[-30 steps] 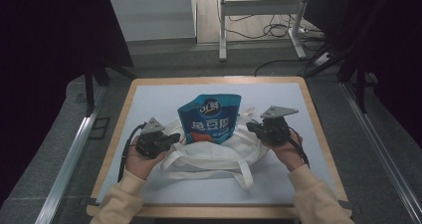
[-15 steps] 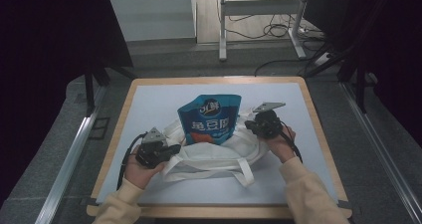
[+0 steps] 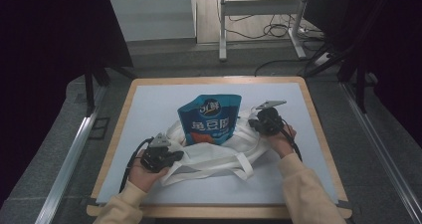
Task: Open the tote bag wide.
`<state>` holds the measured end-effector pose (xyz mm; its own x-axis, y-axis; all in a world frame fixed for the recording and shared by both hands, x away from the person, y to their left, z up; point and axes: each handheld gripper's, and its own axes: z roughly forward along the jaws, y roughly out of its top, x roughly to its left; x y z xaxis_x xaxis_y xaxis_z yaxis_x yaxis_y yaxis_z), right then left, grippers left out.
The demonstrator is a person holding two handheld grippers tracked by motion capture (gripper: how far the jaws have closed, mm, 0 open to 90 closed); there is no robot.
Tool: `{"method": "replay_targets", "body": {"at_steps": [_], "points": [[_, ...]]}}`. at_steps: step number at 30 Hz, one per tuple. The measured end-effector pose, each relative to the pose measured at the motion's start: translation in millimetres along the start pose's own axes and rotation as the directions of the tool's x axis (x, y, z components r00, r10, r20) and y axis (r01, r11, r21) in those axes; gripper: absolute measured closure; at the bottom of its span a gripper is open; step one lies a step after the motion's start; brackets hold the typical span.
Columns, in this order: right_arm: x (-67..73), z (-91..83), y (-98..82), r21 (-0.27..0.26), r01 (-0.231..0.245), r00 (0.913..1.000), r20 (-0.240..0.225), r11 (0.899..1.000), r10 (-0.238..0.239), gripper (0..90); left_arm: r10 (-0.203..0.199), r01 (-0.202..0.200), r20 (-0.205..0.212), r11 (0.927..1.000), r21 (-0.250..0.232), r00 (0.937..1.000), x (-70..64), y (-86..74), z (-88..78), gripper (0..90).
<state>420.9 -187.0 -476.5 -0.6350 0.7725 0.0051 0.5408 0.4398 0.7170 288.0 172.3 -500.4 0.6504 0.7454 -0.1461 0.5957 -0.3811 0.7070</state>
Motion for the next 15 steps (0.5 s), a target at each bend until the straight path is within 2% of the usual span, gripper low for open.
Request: {"method": "replay_targets", "body": {"at_steps": [7,15], "points": [[-2.1,6.5,-2.3,0.007,-0.01,0.9999,0.001,1.0,0.01,88.9,-0.006,0.006,0.006,0.9999,0.009,1.0,2.0,-2.3,2.5,89.7],[-1.6,3.8,-3.5,-0.01,-0.012,0.9999,-0.002,1.0,0.012,88.8,-0.012,0.012,0.011,0.9999,-0.001,0.9999,3.3,-0.2,1.5,89.6]]}}
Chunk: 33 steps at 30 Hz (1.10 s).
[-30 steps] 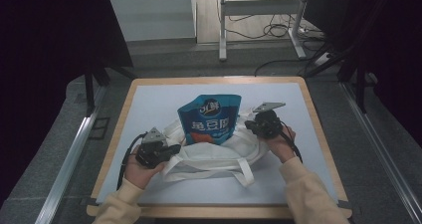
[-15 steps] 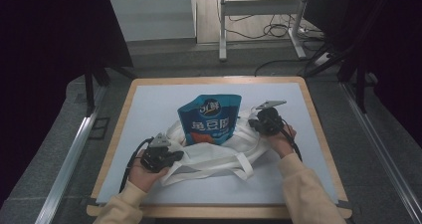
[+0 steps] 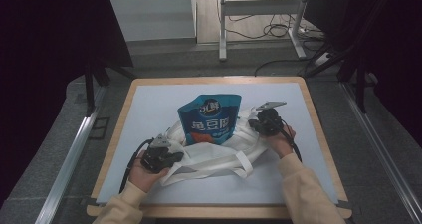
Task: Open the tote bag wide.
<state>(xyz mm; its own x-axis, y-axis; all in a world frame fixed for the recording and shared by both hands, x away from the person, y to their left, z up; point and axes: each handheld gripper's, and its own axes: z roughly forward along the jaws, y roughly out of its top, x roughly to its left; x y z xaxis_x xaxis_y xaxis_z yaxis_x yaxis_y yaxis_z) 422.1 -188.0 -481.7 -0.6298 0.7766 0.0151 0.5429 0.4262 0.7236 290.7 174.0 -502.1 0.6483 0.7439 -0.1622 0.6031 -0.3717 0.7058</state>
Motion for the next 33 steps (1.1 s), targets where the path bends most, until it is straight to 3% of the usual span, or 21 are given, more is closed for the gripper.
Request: {"method": "replay_targets", "body": {"at_steps": [4,13,19,22,24,29,33], "points": [[0.3,-3.1,0.6,-0.011,0.012,0.9999,-0.008,1.0,-0.013,88.7,-0.005,0.005,0.0,0.9998,-0.019,1.0,0.8,2.6,-1.0,89.6],[4.6,-29.1,2.9,-0.106,0.009,0.9987,-0.05,0.994,-0.014,85.8,-0.009,0.008,-0.011,0.9954,-0.095,0.9999,0.0,7.1,-13.6,89.2],[12.2,-55.9,-0.8,-0.19,0.021,0.9968,-0.071,0.982,-0.035,85.1,-0.027,0.021,-0.034,0.9877,-0.155,0.9991,3.6,4.2,-30.9,87.2],[14.4,-68.1,-5.8,-0.224,0.023,0.9961,-0.078,0.974,-0.041,83.0,-0.053,0.044,-0.044,0.9789,-0.199,0.9976,9.0,0.7,-40.0,84.1],[15.3,-75.9,-10.4,-0.242,0.028,0.9952,-0.084,0.97,-0.05,77.8,-0.079,0.064,-0.056,0.9724,-0.224,0.9953,13.2,-2.6,-44.7,80.5],[17.7,-91.8,-25.8,-0.287,0.028,0.9953,-0.081,0.957,-0.054,58.7,-0.11,0.083,-0.096,0.9639,-0.253,0.9893,21.5,-10.7,-54.0,69.1],[16.9,-104.0,-40.0,-0.306,0.017,0.9965,-0.073,0.952,-0.041,51.0,-0.137,0.104,-0.108,0.958,-0.268,0.9847,27.2,-15.3,-58.8,61.6]]}}
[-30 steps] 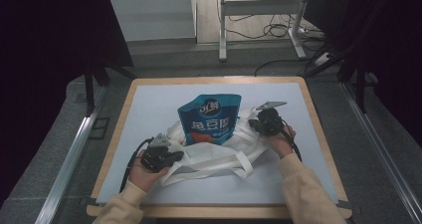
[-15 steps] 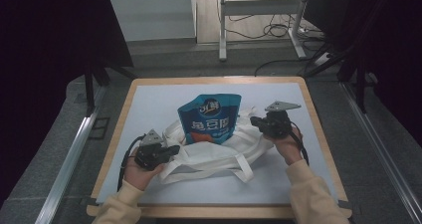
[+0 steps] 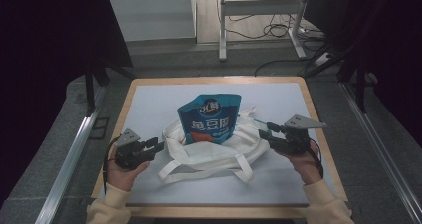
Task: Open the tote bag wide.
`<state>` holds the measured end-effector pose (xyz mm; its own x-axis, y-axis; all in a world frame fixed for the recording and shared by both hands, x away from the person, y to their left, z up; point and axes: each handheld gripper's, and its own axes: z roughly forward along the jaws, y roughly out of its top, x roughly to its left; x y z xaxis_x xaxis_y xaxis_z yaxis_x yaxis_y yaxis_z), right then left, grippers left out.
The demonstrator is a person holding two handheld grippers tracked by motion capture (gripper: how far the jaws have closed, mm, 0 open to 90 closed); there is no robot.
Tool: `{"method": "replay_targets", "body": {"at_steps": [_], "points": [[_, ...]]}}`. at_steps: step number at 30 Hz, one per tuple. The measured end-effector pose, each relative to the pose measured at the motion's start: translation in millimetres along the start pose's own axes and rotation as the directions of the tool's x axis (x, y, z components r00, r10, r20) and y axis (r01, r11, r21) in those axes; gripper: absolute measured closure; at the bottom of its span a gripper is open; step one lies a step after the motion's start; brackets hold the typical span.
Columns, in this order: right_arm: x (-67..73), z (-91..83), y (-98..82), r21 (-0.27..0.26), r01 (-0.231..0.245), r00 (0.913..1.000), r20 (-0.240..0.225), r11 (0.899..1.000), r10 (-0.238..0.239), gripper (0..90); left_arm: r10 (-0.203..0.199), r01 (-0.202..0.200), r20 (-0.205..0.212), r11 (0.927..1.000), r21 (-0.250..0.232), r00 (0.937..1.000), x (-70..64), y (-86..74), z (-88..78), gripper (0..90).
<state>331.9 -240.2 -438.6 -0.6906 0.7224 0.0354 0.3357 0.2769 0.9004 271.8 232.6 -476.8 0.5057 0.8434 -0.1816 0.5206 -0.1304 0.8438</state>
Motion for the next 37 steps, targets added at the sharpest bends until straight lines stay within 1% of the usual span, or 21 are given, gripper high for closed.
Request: {"method": "replay_targets", "body": {"at_steps": [4,7,12,16,20,24,28,35,37], "points": [[-5.4,-15.5,-12.4,-0.004,-0.023,0.9996,0.018,1.0,0.023,46.6,-0.015,0.015,-0.024,0.9997,0.017,0.9996,5.7,-4.5,1.8,52.8],[-12.3,-23.0,-26.7,0.012,-0.047,0.9984,0.033,0.999,0.046,44.6,-0.01,0.011,-0.05,0.9995,0.03,0.9987,8.4,-7.6,3.7,48.1],[-25.2,-28.2,-51.4,0.054,-0.084,0.9945,0.067,0.995,0.08,42.9,-0.012,0.016,-0.066,0.9987,0.049,0.9978,11.8,-11.2,7.3,42.2],[-30.5,-27.1,-62.7,0.083,-0.098,0.992,0.088,0.992,0.091,41.8,-0.012,0.017,-0.071,0.9972,0.073,0.9974,14.1,-15.4,12.1,41.3],[-31.7,-20.5,-69.6,0.115,-0.106,0.9908,0.096,0.988,0.095,41.3,-0.013,0.02,-0.07,0.9946,0.102,0.9975,17.2,-19.5,16.6,40.5],[-29.5,-15.4,-73.7,0.135,-0.1,0.9914,0.098,0.986,0.087,41.0,-0.012,0.021,-0.07,0.9923,0.122,0.9975,17.9,-22.3,19.3,40.1],[-29.1,-14.8,-75.0,0.134,-0.105,0.9904,0.103,0.985,0.091,40.9,-0.011,0.019,-0.068,0.9924,0.122,0.9976,17.9,-22.1,19.4,39.8],[-29.7,-16.4,-75.2,0.116,-0.105,0.9898,0.108,0.988,0.093,40.5,-0.005,0.014,-0.068,0.9912,0.132,0.9977,18.4,-22.8,21.5,39.1],[-29.2,-16.6,-75.0,0.113,-0.102,0.99,0.109,0.988,0.09,40.1,-0.009,0.019,-0.07,0.9909,0.133,0.9975,18.8,-23.0,22.1,38.9]]}}
